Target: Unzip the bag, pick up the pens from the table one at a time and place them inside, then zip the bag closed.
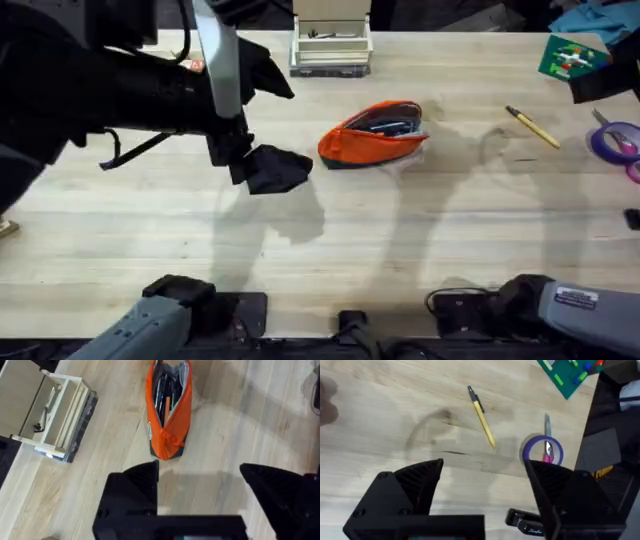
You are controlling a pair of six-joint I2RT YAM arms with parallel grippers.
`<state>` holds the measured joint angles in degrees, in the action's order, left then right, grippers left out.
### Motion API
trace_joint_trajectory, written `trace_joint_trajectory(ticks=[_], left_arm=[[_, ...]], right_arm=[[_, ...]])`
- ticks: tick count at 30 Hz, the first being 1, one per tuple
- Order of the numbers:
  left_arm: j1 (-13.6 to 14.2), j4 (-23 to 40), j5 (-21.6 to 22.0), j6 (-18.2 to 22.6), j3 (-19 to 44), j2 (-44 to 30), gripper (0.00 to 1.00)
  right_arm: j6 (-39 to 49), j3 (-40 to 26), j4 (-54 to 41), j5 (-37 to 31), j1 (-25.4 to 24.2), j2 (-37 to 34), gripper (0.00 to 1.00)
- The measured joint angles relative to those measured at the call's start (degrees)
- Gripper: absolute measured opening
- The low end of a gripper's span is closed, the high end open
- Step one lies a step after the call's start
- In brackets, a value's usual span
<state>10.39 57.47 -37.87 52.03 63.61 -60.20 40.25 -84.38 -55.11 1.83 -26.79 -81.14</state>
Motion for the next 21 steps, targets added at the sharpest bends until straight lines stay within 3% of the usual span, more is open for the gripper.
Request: trace_joint_trajectory(ticks=[9, 21], left_arm=[[0.0, 0.0, 0.0, 0.0, 0.0, 0.0, 0.992], [0.0, 0.0, 0.0, 0.0, 0.0, 0.0, 0.993]], right_arm=[[3.1, 0.0, 0.3, -0.6, -0.3, -3.5, 0.997], [6.4, 0.0, 4.5, -0.6, -0.3, -13.5, 0.997]])
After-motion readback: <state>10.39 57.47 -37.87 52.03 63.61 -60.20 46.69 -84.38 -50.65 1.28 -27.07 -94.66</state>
